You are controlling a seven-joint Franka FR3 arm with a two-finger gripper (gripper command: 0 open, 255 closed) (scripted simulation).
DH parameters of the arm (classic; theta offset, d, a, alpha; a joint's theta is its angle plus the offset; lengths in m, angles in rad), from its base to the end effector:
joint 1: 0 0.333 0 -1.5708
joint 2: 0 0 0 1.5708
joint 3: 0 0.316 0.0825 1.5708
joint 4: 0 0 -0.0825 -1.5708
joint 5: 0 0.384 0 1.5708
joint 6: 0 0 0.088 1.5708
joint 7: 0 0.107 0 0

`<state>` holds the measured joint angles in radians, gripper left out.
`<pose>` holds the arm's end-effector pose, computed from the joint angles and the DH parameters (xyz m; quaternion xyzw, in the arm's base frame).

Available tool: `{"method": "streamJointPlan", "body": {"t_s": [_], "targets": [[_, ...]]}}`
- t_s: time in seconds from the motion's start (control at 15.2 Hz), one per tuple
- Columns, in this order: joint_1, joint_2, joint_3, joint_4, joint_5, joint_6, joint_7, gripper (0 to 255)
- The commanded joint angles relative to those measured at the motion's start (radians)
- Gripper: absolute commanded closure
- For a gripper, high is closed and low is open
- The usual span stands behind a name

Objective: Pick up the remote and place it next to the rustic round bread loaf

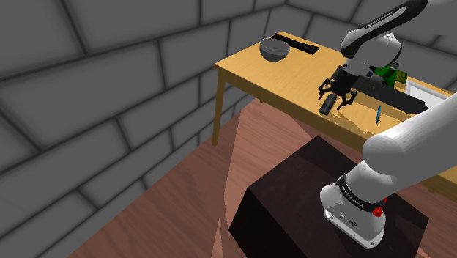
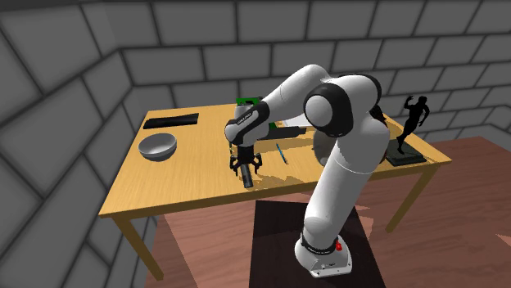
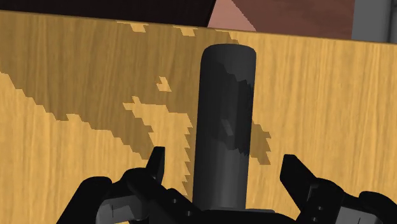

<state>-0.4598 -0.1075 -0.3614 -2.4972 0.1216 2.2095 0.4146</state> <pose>0.3027 -0.3167 0.3082 -0.7873 0.6060 0.0792 0.0816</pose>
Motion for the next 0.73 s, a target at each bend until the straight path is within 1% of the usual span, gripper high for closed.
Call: {"method": "streamJointPlan", "body": {"t_s": [0.0, 0.59, 0.66], "targets": [[0.0, 0.0, 0.0, 0.0, 0.0, 0.0, 0.0, 255], [0.001, 0.0, -0.001, 0.0, 0.0, 0.0, 0.0, 255], [0.0, -0.011, 0.0, 0.004, -0.006, -0.014, 0.006, 255]]}}
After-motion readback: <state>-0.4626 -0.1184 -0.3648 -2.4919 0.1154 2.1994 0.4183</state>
